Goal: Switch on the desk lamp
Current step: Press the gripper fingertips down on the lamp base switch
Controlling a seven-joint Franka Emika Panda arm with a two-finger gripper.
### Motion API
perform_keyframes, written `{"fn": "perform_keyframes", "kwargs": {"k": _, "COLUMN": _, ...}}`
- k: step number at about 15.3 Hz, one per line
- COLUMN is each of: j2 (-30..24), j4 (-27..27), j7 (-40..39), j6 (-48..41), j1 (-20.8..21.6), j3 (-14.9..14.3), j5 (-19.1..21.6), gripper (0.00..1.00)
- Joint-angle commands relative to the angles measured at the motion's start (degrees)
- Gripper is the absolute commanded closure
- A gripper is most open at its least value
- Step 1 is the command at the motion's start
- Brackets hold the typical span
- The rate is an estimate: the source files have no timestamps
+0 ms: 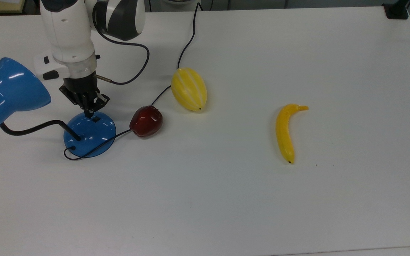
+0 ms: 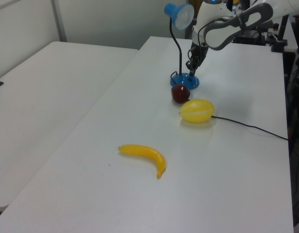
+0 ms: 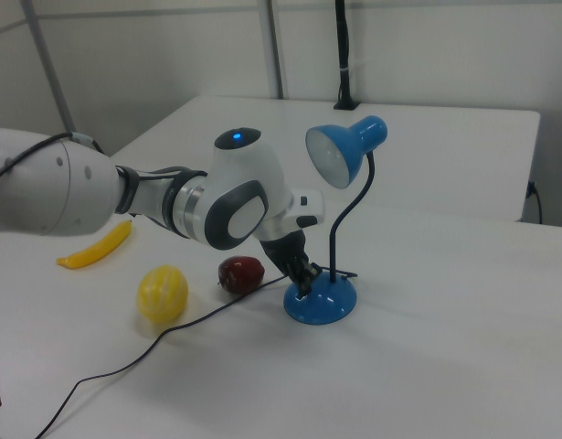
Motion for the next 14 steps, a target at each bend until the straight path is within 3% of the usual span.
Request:
{"fn": "perform_keyframes", "kwargs": {"k": 1, "j2": 1.4, "j4": -0.3, "j7": 2.6, "j6": 3.2, "j1": 0.6, "j3": -0.3, "j5": -2.4, "gripper": 1.0}}
{"fn": "perform_keyframes", "kwargs": {"k": 8, "j2": 2.5, "j4": -0.3, "j7": 4.8, "j6": 5.6, "j1": 0.7, "j3": -0.3, "j5": -3.4, "gripper": 1.0}}
{"fn": "perform_keyframes", "kwargs": {"k": 14, "j2": -0.1, "j4": -0.8, "j7": 5.0, "j6": 4.8, "j1": 0.9, "j3": -0.2, "j5": -3.3, "gripper": 1.0}}
